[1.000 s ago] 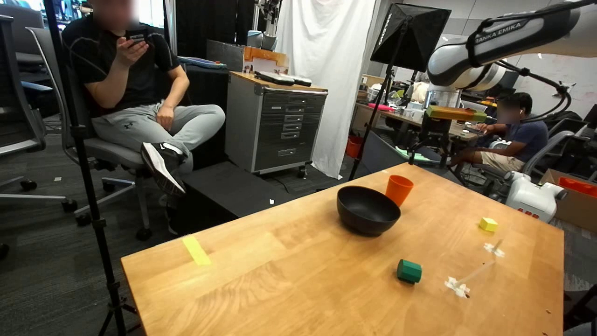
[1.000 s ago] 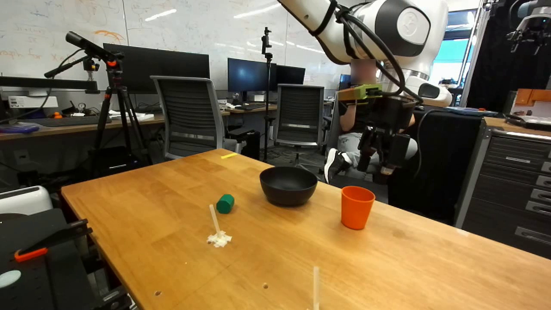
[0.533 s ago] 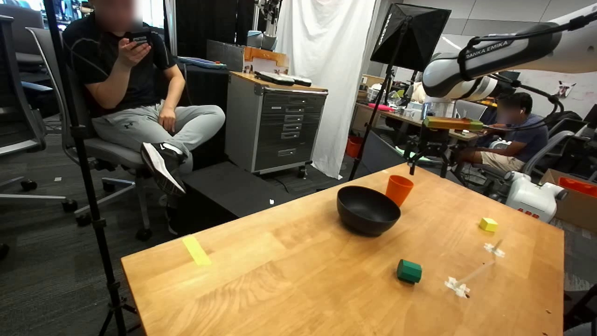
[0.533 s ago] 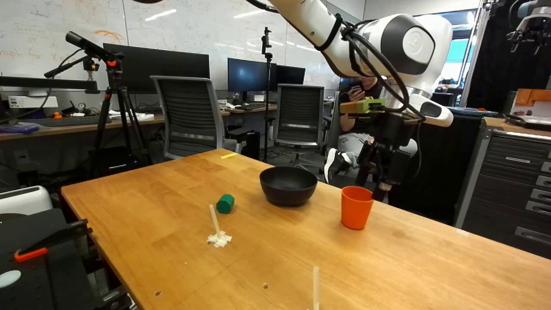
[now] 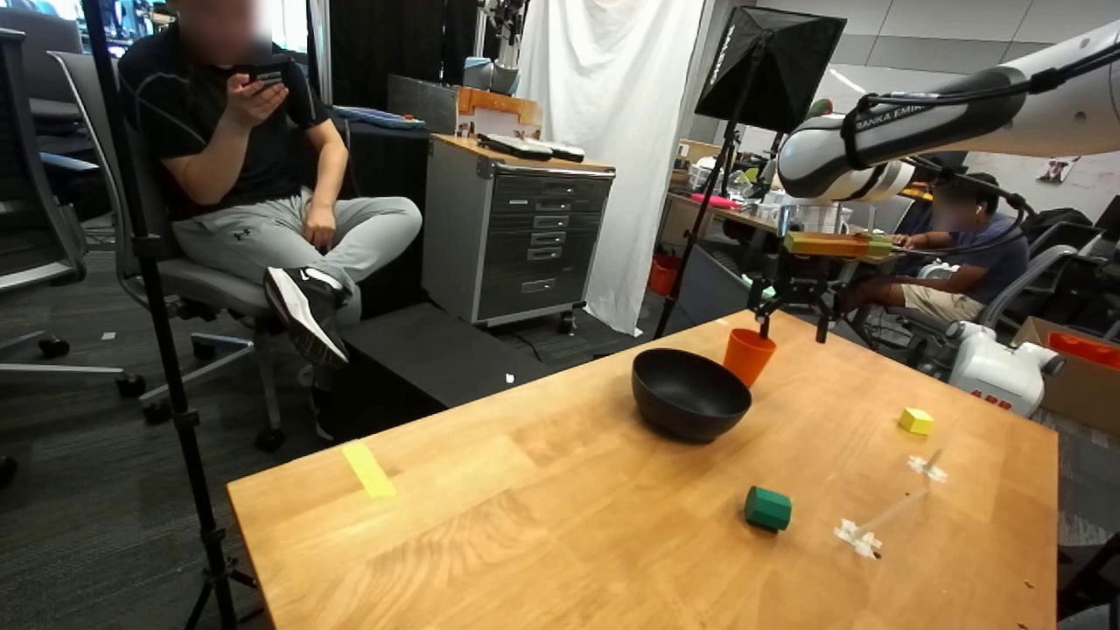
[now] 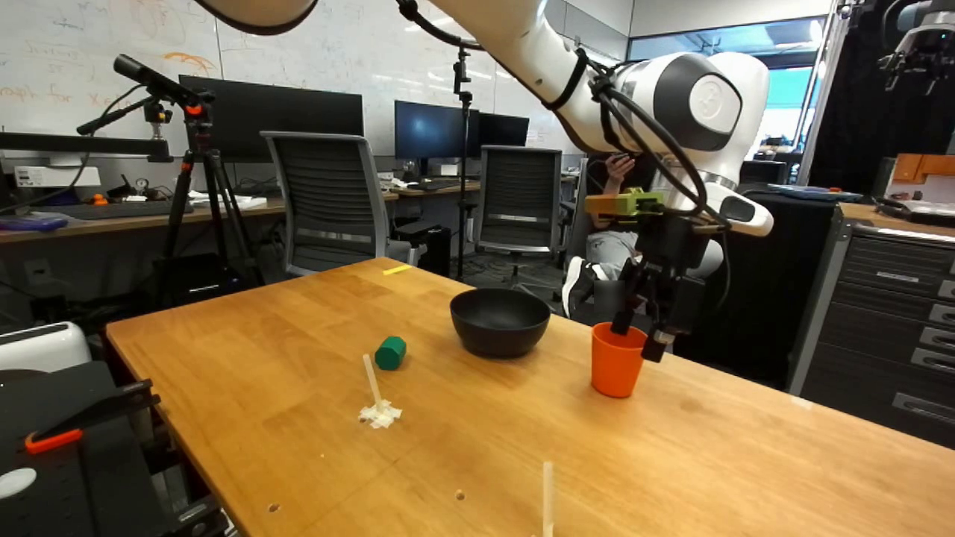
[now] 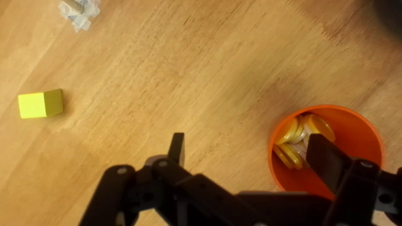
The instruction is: Pour the contents in the cup into the bowl
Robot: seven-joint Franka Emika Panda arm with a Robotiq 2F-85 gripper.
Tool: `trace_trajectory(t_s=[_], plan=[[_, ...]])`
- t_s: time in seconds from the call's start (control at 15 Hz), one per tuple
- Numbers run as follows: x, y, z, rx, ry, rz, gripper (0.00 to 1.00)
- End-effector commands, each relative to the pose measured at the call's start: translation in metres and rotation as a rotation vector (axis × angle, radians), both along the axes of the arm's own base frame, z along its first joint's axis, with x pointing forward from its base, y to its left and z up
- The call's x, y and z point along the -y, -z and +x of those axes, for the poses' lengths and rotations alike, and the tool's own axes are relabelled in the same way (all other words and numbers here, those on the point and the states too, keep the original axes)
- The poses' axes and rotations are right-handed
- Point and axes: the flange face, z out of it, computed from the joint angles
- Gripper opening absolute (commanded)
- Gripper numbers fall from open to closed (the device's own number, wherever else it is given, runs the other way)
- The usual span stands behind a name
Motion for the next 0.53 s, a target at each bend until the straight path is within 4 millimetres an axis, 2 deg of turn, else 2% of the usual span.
trace_trajectory(t_s=[0.0, 0.4, 0.47], plan=[[-0.0026, 0.0008, 0.0078, -0.011, -0.038, -0.013, 1.00], [-0.0060, 0.0078, 0.0092, -0.012, -0.055, -0.005, 1.00], [-0.0059, 0.0086, 0.0095, -0.012, -0.055, -0.004, 0.95]])
